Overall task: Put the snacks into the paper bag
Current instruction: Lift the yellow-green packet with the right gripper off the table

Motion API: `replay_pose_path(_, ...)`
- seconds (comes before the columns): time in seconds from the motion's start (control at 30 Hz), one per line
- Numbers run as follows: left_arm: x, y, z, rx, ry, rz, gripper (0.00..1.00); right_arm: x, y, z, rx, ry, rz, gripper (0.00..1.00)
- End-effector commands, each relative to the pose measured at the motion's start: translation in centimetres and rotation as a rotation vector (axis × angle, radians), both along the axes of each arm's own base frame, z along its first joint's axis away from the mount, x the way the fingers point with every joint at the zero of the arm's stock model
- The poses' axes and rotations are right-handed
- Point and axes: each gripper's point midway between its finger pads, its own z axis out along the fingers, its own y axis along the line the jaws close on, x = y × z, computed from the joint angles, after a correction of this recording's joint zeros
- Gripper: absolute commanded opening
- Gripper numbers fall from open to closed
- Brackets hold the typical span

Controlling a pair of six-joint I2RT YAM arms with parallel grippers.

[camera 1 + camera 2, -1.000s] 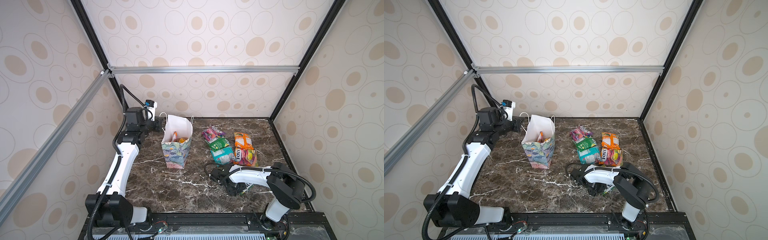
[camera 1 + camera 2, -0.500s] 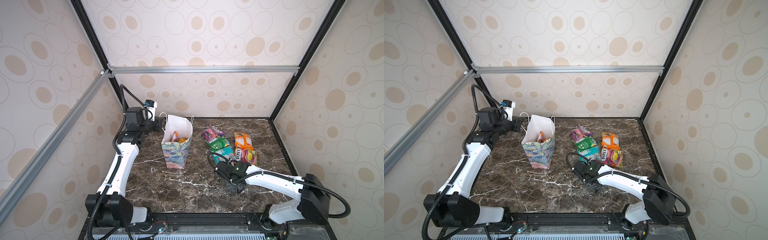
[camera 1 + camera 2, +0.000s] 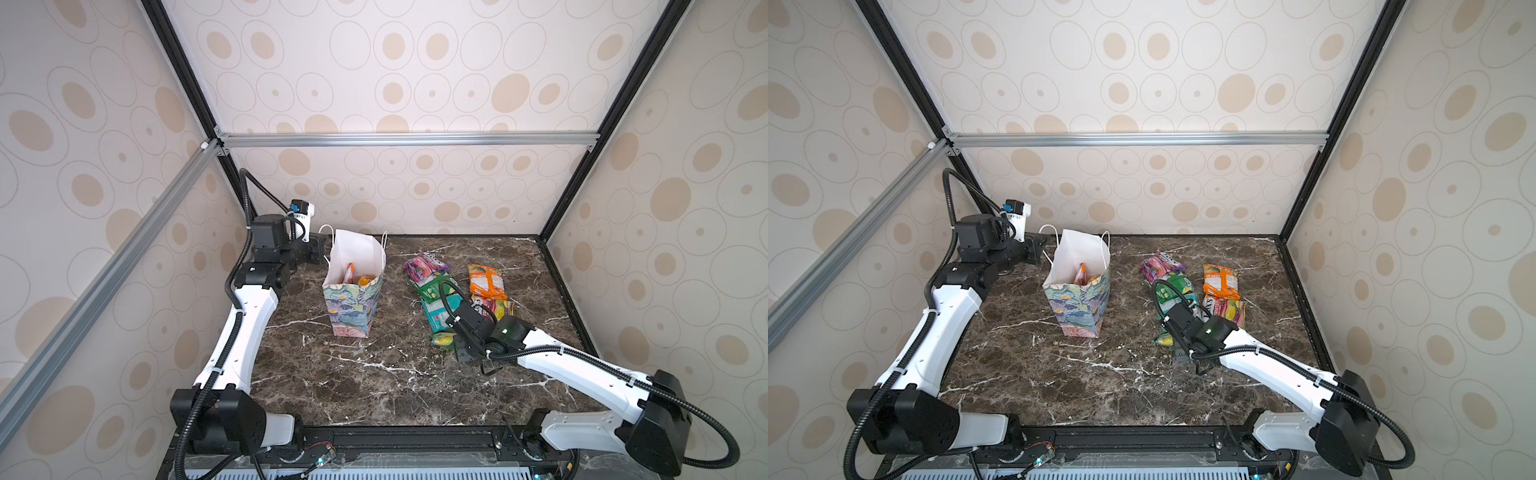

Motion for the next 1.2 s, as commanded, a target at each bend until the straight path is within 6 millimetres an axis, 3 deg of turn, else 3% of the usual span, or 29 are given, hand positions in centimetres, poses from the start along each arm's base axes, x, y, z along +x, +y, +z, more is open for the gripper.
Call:
replay_pose_path(0.0,-0.4,0.0,2.5,-0.011,-0.055,-0.007,0.02,2.1,1.1,2.5,0.071,-0.085,0.013,0.00)
replay_pose_path(0.63,-0.4,0.1,2.5,-0.008,-0.057,-0.002,0.02,5.8,2.7,9.6,0.059,-0.252,0.121,0.00)
replay_pose_path(0.93,-0.5,0.2,2.7,-0.002,-0.066,0.003,0.02,6.6,4.4,13.7,0.101,-0.342,0.223,0.00)
replay_pose_path(1.17,-0.8,0.3,3.1,0.003,-0.080,0.006,0.02,6.3,6.9,17.8,0.119,-0.442,0.388,0.00)
